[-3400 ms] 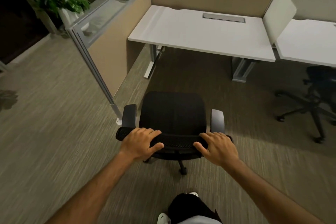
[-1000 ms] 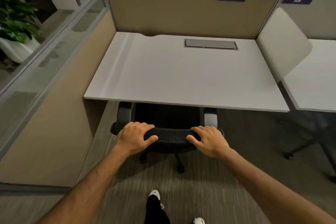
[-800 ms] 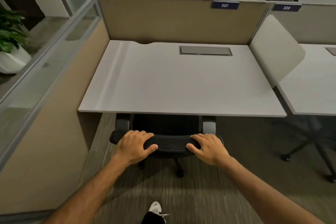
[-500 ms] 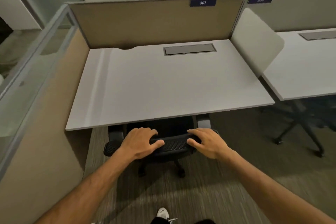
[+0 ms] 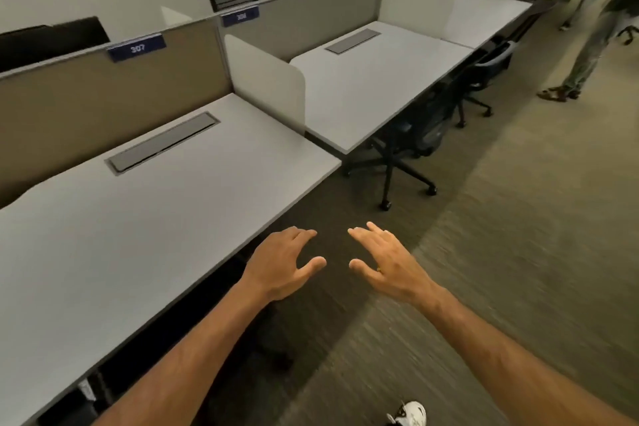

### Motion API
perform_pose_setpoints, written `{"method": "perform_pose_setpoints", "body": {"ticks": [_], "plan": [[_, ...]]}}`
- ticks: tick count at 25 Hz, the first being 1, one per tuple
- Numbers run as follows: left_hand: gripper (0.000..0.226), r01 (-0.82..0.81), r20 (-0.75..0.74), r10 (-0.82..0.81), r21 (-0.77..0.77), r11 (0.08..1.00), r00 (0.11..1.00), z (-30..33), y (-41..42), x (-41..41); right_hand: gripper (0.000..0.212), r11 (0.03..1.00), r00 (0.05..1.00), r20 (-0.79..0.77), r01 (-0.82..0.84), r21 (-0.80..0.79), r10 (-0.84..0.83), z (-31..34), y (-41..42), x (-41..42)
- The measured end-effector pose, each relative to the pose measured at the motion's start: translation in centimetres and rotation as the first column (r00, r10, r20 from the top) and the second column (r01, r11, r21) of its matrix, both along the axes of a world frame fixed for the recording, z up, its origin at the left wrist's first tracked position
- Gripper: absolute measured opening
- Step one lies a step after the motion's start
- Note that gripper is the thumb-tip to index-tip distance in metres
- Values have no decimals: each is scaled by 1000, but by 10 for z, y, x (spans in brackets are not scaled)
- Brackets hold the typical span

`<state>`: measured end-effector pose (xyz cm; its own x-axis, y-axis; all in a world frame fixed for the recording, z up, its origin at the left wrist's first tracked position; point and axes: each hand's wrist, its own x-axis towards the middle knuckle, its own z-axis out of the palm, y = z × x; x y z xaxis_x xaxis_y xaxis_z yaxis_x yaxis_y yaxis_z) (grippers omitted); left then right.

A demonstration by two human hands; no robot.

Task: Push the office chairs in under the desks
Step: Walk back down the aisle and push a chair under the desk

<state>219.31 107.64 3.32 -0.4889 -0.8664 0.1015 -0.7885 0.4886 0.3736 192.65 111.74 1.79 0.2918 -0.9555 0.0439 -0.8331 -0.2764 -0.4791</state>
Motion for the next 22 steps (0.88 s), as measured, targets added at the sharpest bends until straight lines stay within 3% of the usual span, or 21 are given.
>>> {"method": "perform_pose_setpoints", "body": {"ticks": [8, 12, 22], "plan": [[71, 284, -49, -285, -29, 958, 957, 29, -25, -241, 66, 954, 952, 65, 300, -8, -299, 32, 40, -213], [70, 397, -66, -407, -127, 909, 911, 56, -31, -392, 66, 891, 892, 50, 452, -49, -449, 48, 66, -348], [75, 599, -49, -604, -88, 796, 795, 39, -64, -606, 90, 757, 753, 142, 652, -27, -643, 35, 60, -519]]}}
